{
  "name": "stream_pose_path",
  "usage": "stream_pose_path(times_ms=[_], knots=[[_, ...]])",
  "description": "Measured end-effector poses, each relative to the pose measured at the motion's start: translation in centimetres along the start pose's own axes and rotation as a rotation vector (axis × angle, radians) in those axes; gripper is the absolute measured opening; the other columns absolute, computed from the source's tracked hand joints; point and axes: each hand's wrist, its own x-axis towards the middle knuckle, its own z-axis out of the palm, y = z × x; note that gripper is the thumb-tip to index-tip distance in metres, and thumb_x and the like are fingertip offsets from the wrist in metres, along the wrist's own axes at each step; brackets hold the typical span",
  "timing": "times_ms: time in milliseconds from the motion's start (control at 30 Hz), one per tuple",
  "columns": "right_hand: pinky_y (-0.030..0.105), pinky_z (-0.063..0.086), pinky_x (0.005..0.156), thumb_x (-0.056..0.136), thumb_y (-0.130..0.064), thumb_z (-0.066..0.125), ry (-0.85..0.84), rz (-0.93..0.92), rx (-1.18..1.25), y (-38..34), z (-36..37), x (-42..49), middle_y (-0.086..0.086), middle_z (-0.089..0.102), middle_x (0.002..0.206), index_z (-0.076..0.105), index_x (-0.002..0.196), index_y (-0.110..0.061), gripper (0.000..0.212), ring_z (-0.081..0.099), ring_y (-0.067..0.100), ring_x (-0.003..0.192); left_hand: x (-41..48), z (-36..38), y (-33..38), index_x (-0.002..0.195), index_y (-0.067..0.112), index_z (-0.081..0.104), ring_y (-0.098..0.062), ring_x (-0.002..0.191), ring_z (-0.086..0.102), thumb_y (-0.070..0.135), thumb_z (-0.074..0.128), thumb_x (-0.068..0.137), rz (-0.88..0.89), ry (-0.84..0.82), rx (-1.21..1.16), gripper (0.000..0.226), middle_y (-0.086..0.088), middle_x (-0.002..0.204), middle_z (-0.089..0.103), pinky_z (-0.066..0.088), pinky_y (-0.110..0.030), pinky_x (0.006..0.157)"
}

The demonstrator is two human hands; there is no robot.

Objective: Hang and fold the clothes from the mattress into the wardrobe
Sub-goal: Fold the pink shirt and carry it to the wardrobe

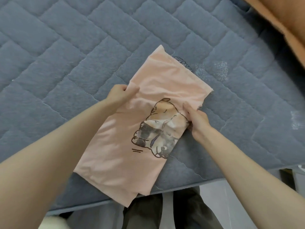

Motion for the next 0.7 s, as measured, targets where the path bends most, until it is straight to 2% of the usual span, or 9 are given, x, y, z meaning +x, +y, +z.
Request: stream_pose_path(times_ms=[33, 100, 200, 267, 300, 367, 533, 600, 700], knots=[[0.018, 0.050, 0.066, 0.089, -0.023, 0.066, -0.033, -0.027, -0.025, -0.5, -0.1, -0.1, 0.001, 0.069, 0.104, 0.063, 0.103, -0.012, 0.018, 0.063, 0.008, 0.083, 0.0, 0.5, 0.6, 0.072, 0.010, 0.056, -0.011, 0.055, 0.039, 0.028, 0.057, 0.092, -0.029, -0.015, -0.064, 0.028, 0.002, 0.062, 0.041, 0.030, -0.014, 0.036], [0.022, 0.052, 0.077, 0.089, -0.020, 0.066, -0.074, -0.092, -0.082, -1.4, -0.3, -0.8, 0.004, 0.069, 0.111, 0.064, 0.109, -0.011, 0.022, 0.065, 0.013, 0.093, -0.4, 0.8, 1.2, 0.087, 0.008, 0.058, -0.013, 0.064, 0.046, 0.024, 0.056, 0.094, -0.018, -0.027, -0.150, 0.018, 0.002, 0.070, 0.049, 0.033, -0.010, 0.039], [0.029, 0.052, 0.087, 0.089, -0.019, 0.065, -0.111, -0.193, -0.110, -4.1, -0.6, -2.7, 0.007, 0.070, 0.109, 0.066, 0.107, -0.009, 0.020, 0.065, 0.016, 0.099, -1.9, -1.9, 2.1, 0.090, 0.014, 0.062, -0.013, 0.076, 0.053, 0.034, 0.060, 0.090, 0.063, 0.011, -0.293, 0.020, 0.001, 0.082, 0.061, 0.043, -0.014, 0.054], [0.025, 0.054, 0.078, 0.091, -0.017, 0.063, -0.167, -0.277, -0.118, -6.8, -0.1, -4.2, 0.002, 0.073, 0.096, 0.068, 0.105, -0.010, 0.017, 0.068, 0.011, 0.088, -3.3, -5.1, 2.9, 0.101, 0.014, 0.066, -0.015, 0.087, 0.058, 0.044, 0.062, 0.079, 0.117, 0.064, -0.395, 0.038, -0.003, 0.096, 0.067, 0.048, -0.025, 0.070], [0.021, 0.054, 0.069, 0.091, -0.017, 0.062, -0.203, -0.308, -0.118, -8.3, 0.5, -5.2, -0.001, 0.073, 0.087, 0.068, 0.099, -0.012, 0.011, 0.068, 0.007, 0.078, -4.2, -6.7, 3.4, 0.105, 0.012, 0.065, -0.015, 0.087, 0.058, 0.044, 0.062, 0.076, 0.146, 0.093, -0.431, 0.043, -0.003, 0.096, 0.066, 0.047, -0.027, 0.071], [0.018, 0.051, 0.057, 0.093, -0.017, 0.060, -0.267, -0.365, -0.130, -11.6, 2.3, -7.4, -0.004, 0.072, 0.078, 0.067, 0.091, -0.015, 0.007, 0.067, 0.005, 0.068, -6.1, -9.7, 4.4, 0.106, 0.010, 0.063, -0.012, 0.081, 0.056, 0.034, 0.065, 0.082, 0.198, 0.169, -0.505, 0.034, 0.000, 0.089, 0.063, 0.045, -0.023, 0.064], [0.019, 0.047, 0.063, 0.090, -0.016, 0.062, -0.386, -0.573, -0.209, -19.2, 7.8, -13.8, -0.004, 0.067, 0.086, 0.066, 0.091, -0.018, 0.004, 0.062, 0.004, 0.073, -11.9, -16.5, 6.6, 0.101, 0.012, 0.064, -0.003, 0.077, 0.061, 0.015, 0.067, 0.087, 0.315, 0.389, -0.692, 0.015, 0.002, 0.092, 0.068, 0.047, -0.016, 0.065], [0.019, 0.046, 0.064, 0.080, -0.019, 0.068, -0.430, -0.636, -0.183, -21.4, 9.5, -16.2, -0.004, 0.067, 0.086, 0.066, 0.092, -0.018, 0.012, 0.060, 0.006, 0.076, -14.2, -18.8, 6.9, 0.094, 0.016, 0.064, 0.000, 0.073, 0.061, 0.012, 0.071, 0.083, 0.325, 0.450, -0.747, 0.014, 0.003, 0.090, 0.068, 0.044, -0.014, 0.064], [0.016, 0.042, 0.054, 0.062, -0.021, 0.062, -0.456, -0.689, -0.132, -22.8, 10.8, -18.8, -0.008, 0.062, 0.071, 0.063, 0.079, -0.020, 0.017, 0.054, 0.001, 0.061, -17.4, -20.4, 7.3, 0.082, 0.020, 0.062, -0.008, 0.078, 0.059, 0.014, 0.075, 0.074, 0.334, 0.470, -0.832, 0.016, 0.005, 0.083, 0.068, 0.042, -0.021, 0.072]])
